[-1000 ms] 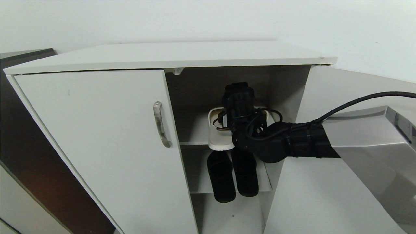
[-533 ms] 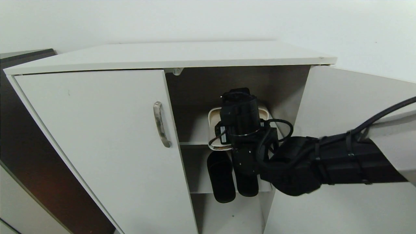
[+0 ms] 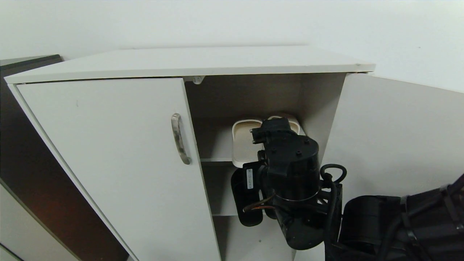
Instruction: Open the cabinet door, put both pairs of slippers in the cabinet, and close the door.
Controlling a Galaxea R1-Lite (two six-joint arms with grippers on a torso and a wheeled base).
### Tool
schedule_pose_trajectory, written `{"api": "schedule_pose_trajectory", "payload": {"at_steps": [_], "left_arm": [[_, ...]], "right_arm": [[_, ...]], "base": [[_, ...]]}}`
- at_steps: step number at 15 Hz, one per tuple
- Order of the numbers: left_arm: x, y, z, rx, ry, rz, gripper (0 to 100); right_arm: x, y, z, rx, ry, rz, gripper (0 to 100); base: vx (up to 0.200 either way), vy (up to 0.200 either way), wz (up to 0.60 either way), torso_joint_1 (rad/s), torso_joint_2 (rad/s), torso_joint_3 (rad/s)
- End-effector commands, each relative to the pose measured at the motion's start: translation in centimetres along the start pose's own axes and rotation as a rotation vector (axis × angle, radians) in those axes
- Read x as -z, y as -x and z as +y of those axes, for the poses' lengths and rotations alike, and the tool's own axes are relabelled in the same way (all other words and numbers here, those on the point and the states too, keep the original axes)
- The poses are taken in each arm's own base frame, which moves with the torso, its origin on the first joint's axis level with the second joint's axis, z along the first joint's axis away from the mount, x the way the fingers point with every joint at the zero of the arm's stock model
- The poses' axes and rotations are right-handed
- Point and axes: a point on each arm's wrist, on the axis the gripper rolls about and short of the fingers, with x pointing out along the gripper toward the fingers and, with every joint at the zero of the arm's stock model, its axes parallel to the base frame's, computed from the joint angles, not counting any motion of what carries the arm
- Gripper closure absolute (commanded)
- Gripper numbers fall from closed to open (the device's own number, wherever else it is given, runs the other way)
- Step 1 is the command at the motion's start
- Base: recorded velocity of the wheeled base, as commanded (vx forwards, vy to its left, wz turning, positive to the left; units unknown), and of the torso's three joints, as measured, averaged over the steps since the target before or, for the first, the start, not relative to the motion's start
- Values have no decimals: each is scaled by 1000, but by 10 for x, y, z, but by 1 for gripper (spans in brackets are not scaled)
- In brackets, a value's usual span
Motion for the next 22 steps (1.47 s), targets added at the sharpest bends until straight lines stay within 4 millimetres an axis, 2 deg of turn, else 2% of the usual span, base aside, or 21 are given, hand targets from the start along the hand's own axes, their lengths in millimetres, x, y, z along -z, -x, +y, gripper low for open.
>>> {"api": "schedule_pose_trajectory", "payload": {"at_steps": [1,3,6,8,22], "left_arm": [[0,0,0,0,0,1,100],[0,0,0,0,0,1,100],[0,0,0,0,0,1,100],[0,0,0,0,0,1,100],[0,0,0,1,0,1,100]], "right_arm": [[9,-3,-9,17,16,15,100],[4,0,-12,17,9,8,100],[17,-1,-12,21,38,36,100],[17,-1,-12,24,36,36,100],[26,2,-14,25,61,58,100]], "base": [[0,0,0,0,0,0],[0,0,0,0,0,0],[0,0,0,0,0,0],[0,0,0,0,0,0],[-200,0,0,3,1,2]]}}
